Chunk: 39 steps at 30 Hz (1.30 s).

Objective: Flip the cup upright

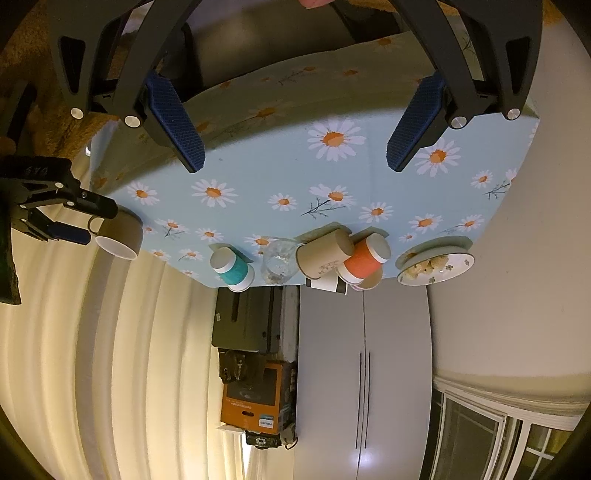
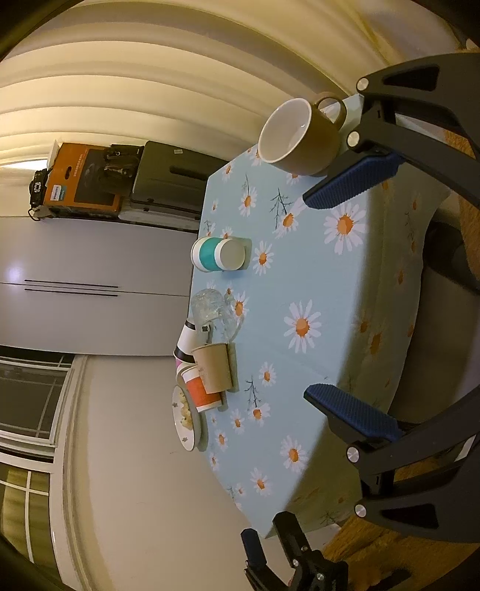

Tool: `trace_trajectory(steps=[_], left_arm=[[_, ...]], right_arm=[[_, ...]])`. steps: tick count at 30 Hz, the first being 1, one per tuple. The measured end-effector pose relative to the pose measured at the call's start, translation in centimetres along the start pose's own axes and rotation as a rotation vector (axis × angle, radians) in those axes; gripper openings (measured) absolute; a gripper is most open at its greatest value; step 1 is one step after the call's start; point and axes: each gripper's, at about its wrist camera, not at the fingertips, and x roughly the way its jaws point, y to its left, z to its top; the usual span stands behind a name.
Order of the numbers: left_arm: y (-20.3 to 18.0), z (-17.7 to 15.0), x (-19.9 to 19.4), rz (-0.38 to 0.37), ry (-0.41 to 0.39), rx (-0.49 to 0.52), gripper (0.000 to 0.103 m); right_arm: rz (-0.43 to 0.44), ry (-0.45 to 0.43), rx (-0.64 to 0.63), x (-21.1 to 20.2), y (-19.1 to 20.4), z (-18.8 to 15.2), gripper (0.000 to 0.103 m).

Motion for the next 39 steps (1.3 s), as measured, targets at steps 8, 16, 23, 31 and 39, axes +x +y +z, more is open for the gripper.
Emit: trace_trajectory(steps=[8, 16, 23, 31, 39], left_arm=[[0.3, 0.15, 0.11, 0.001, 0.006, -0.009, 0.096], [0.07, -0.03, 0.26, -0.002, 0.012, 0.0, 0.096], [-0.06, -0.05, 0.29, -0.003, 0.013, 0.002, 0.096], [-0.38, -0.14, 0.27, -0.001, 0.015, 0.009, 0.096], [-0.48, -0.14, 0.17, -0.002, 0.012, 0.01, 0.096]], right_arm=[[0.007, 0.006, 0.0, 0.15, -0.15, 0.06, 0.095], [0.0, 0.017, -0.015, 0.5, 0.26, -0.01, 0.095], [0.0, 0.017, -0.014, 0.48, 0.24, -0.03, 0.095], [0.0, 0.018, -0.015, 0.46, 0.23, -0.04, 0.095], [0.008, 0.006, -0.009, 0.2, 0.27, 0.06, 0.095]])
